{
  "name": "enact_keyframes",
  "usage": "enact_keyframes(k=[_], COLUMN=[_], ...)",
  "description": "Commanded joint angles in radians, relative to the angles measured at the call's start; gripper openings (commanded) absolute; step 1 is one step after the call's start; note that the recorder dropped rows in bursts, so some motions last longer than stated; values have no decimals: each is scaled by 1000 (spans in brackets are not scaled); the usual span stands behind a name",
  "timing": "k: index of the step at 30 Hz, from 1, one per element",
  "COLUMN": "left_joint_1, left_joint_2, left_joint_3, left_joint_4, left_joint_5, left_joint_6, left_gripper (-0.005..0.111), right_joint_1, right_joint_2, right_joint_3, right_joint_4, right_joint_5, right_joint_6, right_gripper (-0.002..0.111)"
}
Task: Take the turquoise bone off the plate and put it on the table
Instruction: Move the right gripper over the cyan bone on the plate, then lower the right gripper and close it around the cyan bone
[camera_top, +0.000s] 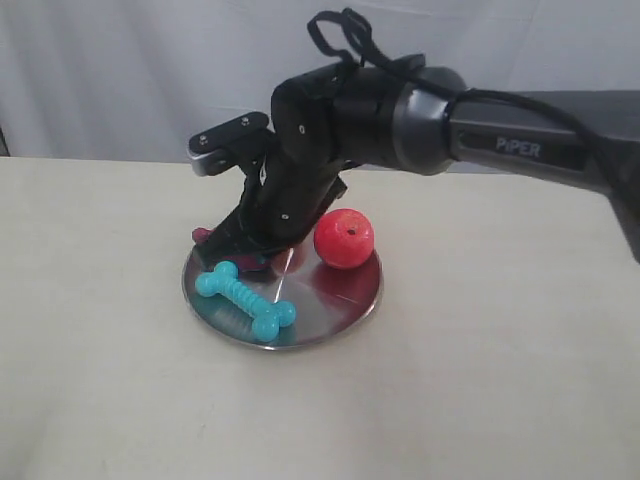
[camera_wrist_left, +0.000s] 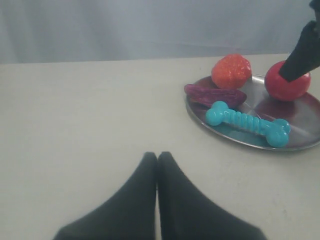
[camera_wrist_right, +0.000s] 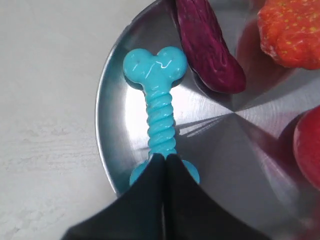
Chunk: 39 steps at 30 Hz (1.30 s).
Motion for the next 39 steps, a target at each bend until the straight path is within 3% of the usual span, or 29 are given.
enact_keyframes(k=[1,8,10,14,17,39], left_joint_1=[-3,-3,-3,-3,-3,-3], left_joint_2=[-1,-1,-1,-1,-1,-1], left_joint_3=[3,3,3,3,3,3], left_joint_4=[0,0,0,0,0,0], left_joint_5=[-1,-1,-1,-1,-1,-1], left_joint_6=[-1,-1,-1,-1,-1,-1], left_gripper=[0,0,0,0,0,0], right_joint_1=[0,0,0,0,0,0], right_joint_2=[41,52,52,52,52,78], right_joint_3=[-5,-5,-5,-5,-5,-5], right_joint_4=[-5,-5,-5,-1,-1,15], right_joint_5=[-49,-68,-68,-68,-68,-172], right_joint_6=[-12,-32,-36,-36,-34,-50], right_gripper=[-1,1,10,40,55,56])
